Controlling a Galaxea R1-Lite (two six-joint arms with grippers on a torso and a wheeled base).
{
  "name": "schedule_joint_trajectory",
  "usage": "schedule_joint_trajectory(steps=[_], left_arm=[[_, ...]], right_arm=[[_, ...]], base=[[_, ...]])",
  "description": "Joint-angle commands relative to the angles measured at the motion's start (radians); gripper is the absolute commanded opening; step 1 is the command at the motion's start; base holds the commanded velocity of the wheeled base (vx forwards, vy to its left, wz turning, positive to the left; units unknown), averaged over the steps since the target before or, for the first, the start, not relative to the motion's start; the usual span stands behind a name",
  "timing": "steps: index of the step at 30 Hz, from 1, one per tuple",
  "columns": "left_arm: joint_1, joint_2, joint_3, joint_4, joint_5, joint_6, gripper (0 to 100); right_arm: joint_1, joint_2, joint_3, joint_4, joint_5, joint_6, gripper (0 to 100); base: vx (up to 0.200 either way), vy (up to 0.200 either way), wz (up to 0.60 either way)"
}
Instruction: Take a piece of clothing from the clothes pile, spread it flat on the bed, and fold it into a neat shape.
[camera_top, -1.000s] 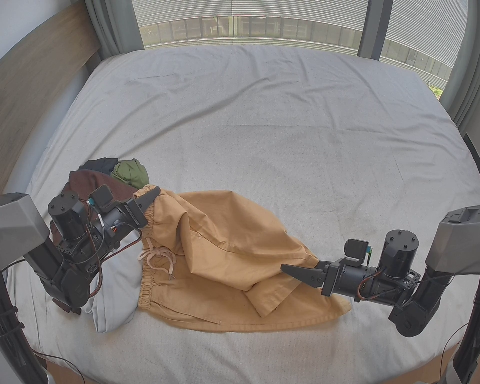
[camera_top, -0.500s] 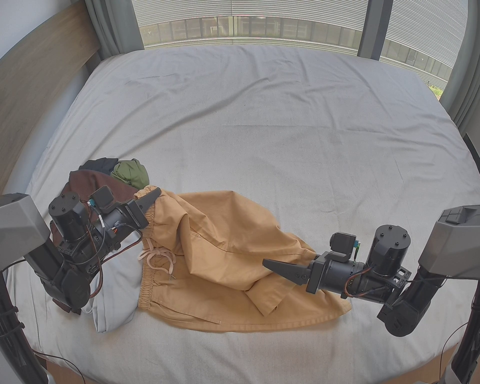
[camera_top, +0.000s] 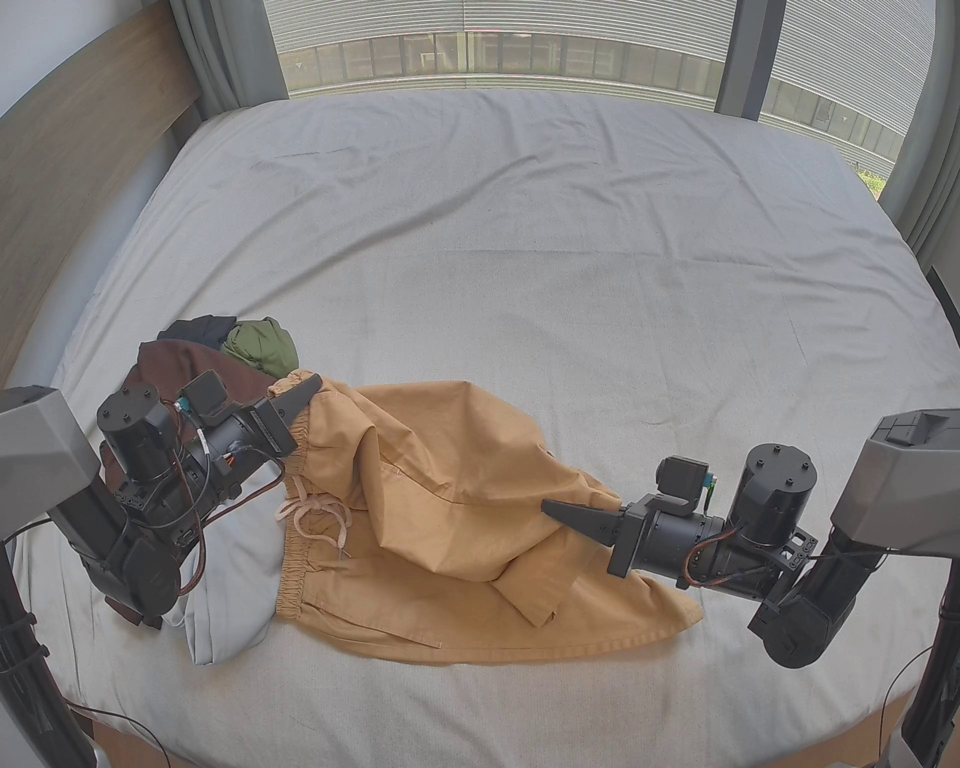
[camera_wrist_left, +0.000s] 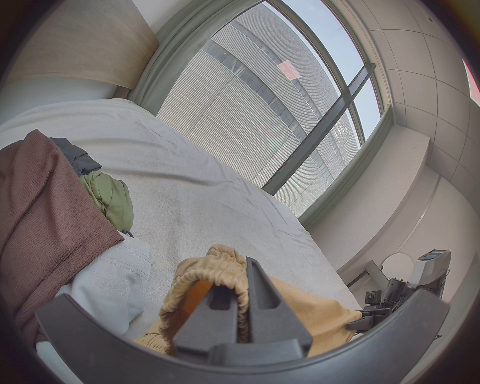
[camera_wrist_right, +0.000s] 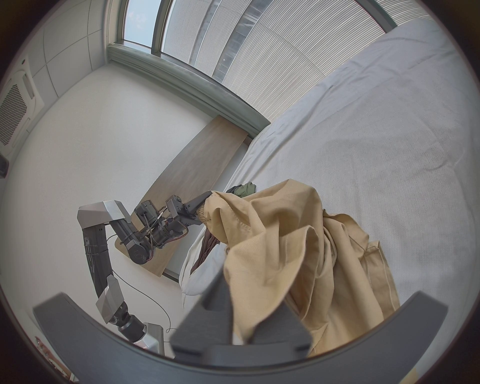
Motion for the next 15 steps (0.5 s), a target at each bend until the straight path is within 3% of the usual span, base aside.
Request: schedule_joint_trajectory(steps=[1, 15], left_arm=[[-0.002, -0.012, -0.002, -0.001, 0.0, -0.002, 0], [-0.002, -0.171, -0.003, -0.001, 0.002, -0.034, 0]], right_arm=[[-0.003, -0.015, -0.004, 0.0, 0.0, 0.0, 0], [-0.021, -0.24, 0.011, 0.008, -0.004, -0.014, 0]], base=[[0.0, 0.0, 0.0], [0.0, 0.0, 0.0]])
